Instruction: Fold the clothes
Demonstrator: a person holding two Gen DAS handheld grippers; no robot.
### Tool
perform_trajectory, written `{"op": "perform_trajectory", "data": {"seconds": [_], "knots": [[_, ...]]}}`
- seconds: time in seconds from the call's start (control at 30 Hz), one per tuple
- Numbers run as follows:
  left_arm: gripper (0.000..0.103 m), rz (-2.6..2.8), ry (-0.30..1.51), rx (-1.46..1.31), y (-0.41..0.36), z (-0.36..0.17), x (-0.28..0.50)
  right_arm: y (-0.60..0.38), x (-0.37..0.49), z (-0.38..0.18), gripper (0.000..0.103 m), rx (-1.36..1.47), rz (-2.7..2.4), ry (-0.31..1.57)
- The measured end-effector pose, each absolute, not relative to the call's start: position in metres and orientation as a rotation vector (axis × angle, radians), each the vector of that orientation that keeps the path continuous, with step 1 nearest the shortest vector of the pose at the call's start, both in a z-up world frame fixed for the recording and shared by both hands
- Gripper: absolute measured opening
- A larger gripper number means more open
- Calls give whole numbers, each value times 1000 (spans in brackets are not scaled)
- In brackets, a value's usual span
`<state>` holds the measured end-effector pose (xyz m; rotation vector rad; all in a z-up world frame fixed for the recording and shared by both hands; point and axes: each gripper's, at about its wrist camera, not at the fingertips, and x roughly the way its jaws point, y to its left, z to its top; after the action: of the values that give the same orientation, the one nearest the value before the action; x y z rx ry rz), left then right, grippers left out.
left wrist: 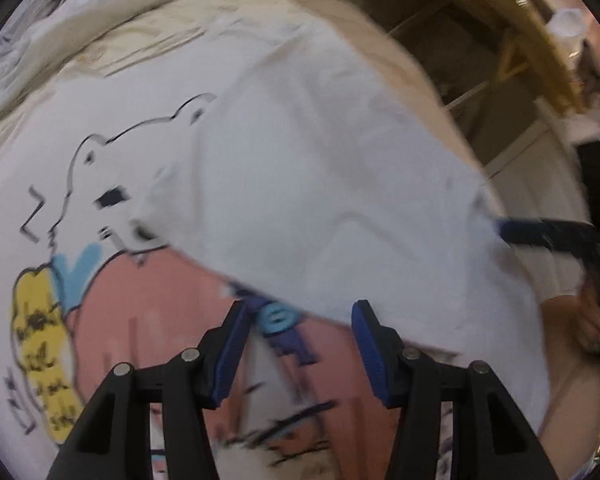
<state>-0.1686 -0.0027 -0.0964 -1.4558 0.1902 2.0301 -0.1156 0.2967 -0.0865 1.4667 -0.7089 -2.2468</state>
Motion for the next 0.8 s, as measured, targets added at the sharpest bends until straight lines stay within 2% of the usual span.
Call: {"op": "perform_trajectory", "data": {"seconds": [0.17, 0.23, 0.27, 0.3, 0.4, 0.43, 0.53, 0.67, 0.8], "knots": [[54, 2019, 93, -1411, 18, -99, -167, 309, -148, -96, 20, 1387, -2245, -828], [54, 2029, 125, -1442, 26, -106, -168, 315, -160, -101, 19, 1429, -2326, -780], [54, 2030, 110, -1434, 26, -105, -169, 319, -165, -105, 13, 1480, -2391, -722], [55, 2029, 94, -1428, 26, -104, -170, 327, -167, -109, 2, 1522, -2441, -683], [56, 2013, 61, -1405, 20, -99, -172, 329, -178, -100, 3, 1502, -2485, -631], [56, 2016, 53, -1388, 16, -96, -174, 326, -183, -94, 7, 1474, -2483, -625], [56, 2041, 31, -1360, 3, -91, -181, 318, -197, -76, 10, 1388, -2477, -606], [56, 2096, -26, -1384, -12, -92, -196, 306, -216, -52, 10, 1277, -2465, -579], [56, 2127, -85, -1397, -26, -95, -205, 275, -282, -65, 10, 1261, -2410, -490]]}}
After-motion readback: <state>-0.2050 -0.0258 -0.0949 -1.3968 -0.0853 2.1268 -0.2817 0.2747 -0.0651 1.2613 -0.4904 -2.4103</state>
